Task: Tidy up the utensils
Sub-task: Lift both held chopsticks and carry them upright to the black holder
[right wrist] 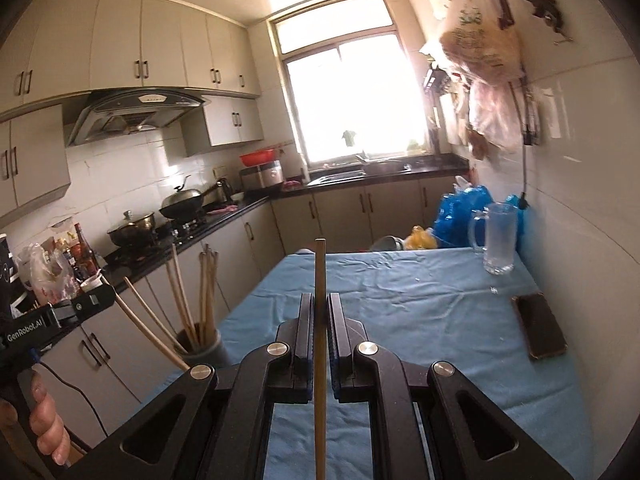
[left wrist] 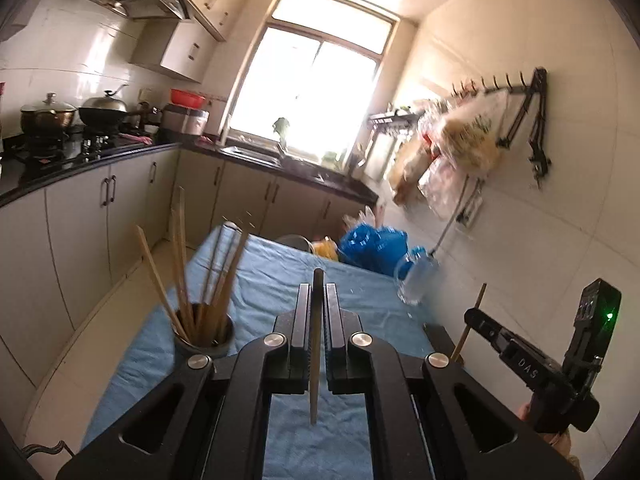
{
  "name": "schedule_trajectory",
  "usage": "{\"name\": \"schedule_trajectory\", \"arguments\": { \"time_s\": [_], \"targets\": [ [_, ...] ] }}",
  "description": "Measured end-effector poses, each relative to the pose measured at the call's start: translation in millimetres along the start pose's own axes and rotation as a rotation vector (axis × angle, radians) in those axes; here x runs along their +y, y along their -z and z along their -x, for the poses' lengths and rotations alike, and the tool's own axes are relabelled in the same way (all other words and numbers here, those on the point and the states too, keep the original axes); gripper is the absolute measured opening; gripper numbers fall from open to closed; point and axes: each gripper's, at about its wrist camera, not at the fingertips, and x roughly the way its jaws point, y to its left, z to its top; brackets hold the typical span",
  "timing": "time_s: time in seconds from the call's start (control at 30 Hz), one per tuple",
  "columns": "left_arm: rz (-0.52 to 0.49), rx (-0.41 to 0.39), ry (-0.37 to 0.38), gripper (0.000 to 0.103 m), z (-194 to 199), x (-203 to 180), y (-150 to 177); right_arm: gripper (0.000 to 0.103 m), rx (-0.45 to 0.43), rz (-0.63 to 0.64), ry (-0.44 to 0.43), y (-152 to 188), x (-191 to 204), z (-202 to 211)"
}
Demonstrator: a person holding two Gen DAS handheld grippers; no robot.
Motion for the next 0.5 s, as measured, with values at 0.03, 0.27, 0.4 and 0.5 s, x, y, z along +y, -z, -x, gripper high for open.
{"name": "schedule_trajectory", "arguments": {
  "time_s": [0.03, 0.27, 0.4, 0.5],
  "targets": [
    [0.006, -0.007, -0.004, 0.005, 2, 5, -4, 0.006, 0.001, 0.003, -0.009, -3, 5, -5],
    [0.048, -0.047, -0.037, 0.005, 11, 42, -30, 0.006, -0.005, 0.02, -0.083, -21, 42, -39],
    [0.074, -0.07, -0.033, 0.005, 15, 63, -50, 0.006, -0.017, 0.027, -0.136, -34, 67, -62],
    [0.078, -0.102, -0.035, 0.005, 20, 74, -65, 0.006, -0.029, 0.032, -0.172, -47, 88, -81]
  ]
}}
